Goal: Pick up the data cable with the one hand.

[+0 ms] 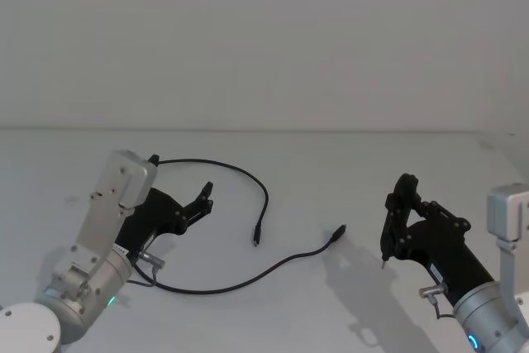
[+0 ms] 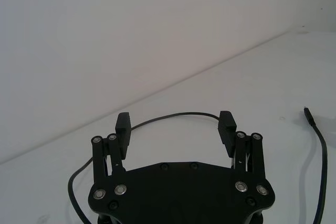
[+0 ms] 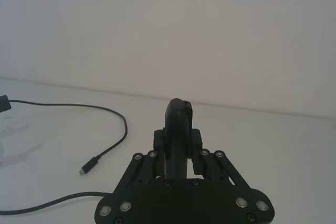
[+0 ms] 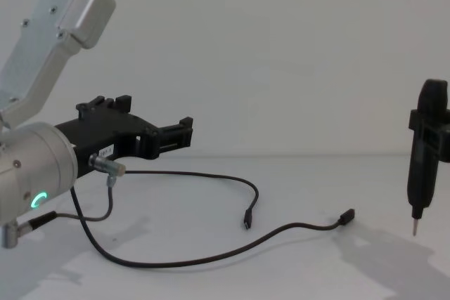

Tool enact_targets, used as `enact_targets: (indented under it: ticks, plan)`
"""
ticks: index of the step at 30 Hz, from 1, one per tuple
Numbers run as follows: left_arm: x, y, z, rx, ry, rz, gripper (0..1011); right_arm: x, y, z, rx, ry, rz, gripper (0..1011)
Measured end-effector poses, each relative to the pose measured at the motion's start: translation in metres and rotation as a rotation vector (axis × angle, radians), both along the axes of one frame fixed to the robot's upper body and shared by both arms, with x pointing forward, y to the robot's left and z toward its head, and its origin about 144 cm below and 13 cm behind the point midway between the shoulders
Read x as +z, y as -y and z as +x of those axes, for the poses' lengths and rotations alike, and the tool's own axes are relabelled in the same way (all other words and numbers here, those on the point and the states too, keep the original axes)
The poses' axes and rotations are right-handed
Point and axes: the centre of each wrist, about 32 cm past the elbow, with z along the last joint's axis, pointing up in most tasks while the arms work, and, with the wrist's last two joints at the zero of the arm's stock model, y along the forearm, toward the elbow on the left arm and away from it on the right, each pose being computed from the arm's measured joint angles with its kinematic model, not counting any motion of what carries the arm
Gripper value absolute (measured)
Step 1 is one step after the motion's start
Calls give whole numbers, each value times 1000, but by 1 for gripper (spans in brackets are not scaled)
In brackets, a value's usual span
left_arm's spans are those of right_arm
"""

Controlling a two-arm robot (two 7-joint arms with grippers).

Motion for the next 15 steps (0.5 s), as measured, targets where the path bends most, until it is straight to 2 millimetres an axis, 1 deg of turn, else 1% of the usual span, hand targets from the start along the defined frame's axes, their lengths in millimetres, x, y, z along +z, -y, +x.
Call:
enact_targets:
  ticks: [15]
  plan:
    - [0, 0, 0, 0, -1, 0, 1001, 0, 0, 0, 0, 0, 0, 279]
